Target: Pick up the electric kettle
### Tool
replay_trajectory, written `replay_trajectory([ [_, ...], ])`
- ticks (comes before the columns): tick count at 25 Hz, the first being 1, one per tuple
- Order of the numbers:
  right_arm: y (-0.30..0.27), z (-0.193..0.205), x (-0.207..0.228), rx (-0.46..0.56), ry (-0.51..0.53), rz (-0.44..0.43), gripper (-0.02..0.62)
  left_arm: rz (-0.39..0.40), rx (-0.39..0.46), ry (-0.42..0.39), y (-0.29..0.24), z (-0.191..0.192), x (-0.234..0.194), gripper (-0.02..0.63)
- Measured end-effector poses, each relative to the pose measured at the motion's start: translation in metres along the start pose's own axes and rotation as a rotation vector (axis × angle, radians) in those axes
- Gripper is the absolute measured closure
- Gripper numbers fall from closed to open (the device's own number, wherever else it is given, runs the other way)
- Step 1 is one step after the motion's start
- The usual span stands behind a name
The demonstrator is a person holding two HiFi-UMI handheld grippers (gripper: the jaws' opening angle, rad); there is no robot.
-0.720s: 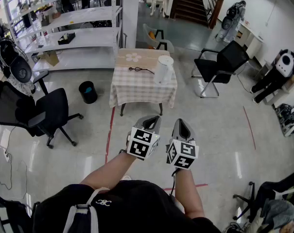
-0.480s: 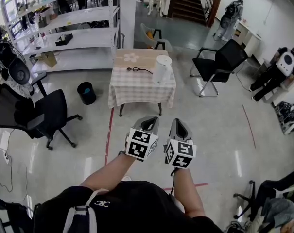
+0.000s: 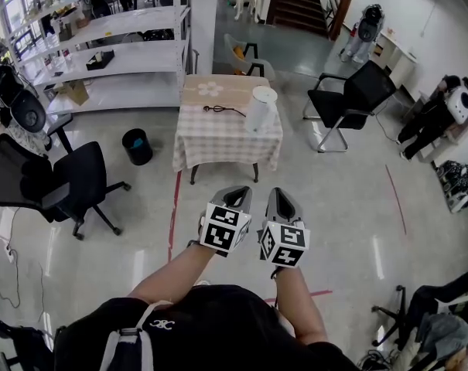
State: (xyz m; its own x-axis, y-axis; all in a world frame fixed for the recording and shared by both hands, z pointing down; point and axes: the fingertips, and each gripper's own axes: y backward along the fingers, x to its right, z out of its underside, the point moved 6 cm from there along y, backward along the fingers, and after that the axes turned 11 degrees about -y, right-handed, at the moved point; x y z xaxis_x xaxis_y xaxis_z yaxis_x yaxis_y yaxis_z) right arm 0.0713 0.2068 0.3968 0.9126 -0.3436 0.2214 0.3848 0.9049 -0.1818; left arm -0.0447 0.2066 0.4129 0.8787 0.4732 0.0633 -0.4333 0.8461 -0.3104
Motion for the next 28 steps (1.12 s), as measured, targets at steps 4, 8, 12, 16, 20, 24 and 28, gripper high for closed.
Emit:
replay_trajectory([
  [4, -0.01, 0.0, -0.007, 0.017, -0.026, 0.028, 0.597, 0.013, 0.006, -0.001, -0.001, 0.003, -0.016, 0.609],
  [8, -0.021, 0.0, -0.016, 0.059, -0.055, 0.079, 0.597, 0.027, 0.01, -0.002, -0.002, 0.009, -0.037, 0.609],
  [12, -0.034, 0.003, -0.028, 0.051, -0.03, 0.092, 0.597, 0.055, 0.015, -0.001, -0.005, 0.015, -0.053, 0.609],
  [16, -0.046, 0.005, -0.029, 0.027, -0.01, 0.099, 0.597, 0.073, 0.015, 0.01, -0.014, 0.018, -0.064, 0.609],
  [20, -0.06, 0.001, -0.024, 0.027, 0.0, 0.097, 0.597, 0.077, 0.023, 0.012, -0.027, 0.015, -0.072, 0.609],
  [24, -0.085, 0.006, -0.014, 0.017, 0.004, 0.107, 0.597, 0.079, 0.006, 0.002, -0.048, 0.018, -0.08, 0.609],
  [28, -0.121, 0.002, 0.005, 0.023, -0.002, 0.088, 0.597, 0.07, 0.005, -0.005, -0.082, 0.013, -0.092, 0.609],
])
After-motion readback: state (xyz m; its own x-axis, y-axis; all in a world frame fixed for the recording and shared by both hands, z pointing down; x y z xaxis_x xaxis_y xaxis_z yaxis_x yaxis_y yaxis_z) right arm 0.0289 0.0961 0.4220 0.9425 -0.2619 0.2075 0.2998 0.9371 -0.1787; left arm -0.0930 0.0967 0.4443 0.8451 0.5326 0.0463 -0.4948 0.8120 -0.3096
